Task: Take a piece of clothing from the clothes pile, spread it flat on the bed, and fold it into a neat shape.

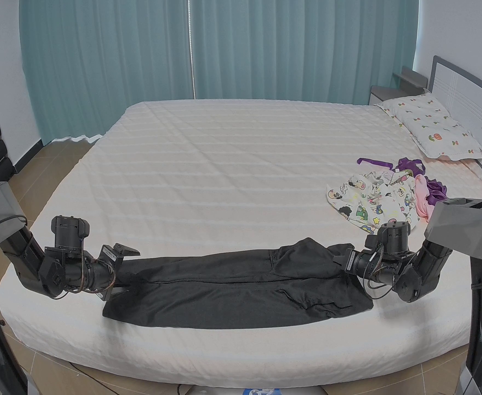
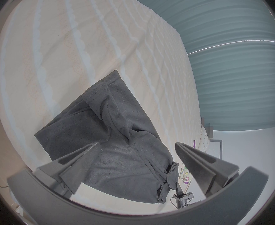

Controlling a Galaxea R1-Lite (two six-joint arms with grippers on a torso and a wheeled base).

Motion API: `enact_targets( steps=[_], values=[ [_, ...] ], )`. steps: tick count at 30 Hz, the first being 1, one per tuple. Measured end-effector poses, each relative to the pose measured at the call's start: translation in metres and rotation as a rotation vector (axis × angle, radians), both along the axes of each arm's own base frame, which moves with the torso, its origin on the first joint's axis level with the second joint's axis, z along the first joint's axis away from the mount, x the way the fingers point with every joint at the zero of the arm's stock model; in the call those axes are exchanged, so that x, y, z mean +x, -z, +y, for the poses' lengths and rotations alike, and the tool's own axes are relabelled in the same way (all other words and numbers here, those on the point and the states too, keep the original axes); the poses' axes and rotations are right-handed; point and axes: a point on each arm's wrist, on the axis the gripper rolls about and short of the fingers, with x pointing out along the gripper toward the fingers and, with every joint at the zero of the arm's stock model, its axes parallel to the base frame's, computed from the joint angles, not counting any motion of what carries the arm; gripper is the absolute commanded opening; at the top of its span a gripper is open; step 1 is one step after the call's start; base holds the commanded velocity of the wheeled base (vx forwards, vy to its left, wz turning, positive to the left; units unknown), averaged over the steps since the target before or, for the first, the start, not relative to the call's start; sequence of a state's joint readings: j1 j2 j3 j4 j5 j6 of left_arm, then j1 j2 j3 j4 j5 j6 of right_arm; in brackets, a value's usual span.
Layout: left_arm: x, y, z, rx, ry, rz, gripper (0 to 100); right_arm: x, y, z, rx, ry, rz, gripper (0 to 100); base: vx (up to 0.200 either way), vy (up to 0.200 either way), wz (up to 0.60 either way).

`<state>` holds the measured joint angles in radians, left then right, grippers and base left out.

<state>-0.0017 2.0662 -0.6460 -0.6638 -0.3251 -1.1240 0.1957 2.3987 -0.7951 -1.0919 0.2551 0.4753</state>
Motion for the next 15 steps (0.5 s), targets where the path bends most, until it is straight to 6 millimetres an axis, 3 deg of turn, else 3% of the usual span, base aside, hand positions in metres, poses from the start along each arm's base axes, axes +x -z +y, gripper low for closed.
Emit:
enact_targets(
  steps=[15],
  values=[
    [0.0,0.0,0.0,-0.002,-0.001,0.001,100,-0.019,0.0,-0.004,-0.039,-0.062,0.018,0,0.0,0.0,0.0]
  ],
)
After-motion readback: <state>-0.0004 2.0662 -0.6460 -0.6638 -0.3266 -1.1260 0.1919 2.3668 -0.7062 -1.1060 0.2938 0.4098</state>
